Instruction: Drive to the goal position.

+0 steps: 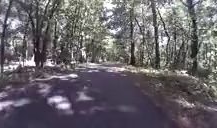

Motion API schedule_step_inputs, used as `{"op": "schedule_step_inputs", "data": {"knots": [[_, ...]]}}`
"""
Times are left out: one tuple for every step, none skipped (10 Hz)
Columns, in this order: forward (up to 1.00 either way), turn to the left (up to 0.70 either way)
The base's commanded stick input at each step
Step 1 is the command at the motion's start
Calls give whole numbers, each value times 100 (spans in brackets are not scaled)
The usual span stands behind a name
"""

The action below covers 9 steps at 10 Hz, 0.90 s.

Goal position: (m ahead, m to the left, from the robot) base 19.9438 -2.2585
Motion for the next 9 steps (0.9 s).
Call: {"op": "schedule_step_inputs", "data": {"knots": [[45,0],[45,0],[45,0],[45,0],[45,0],[45,0],[45,-27],[45,-27],[45,-23]]}}
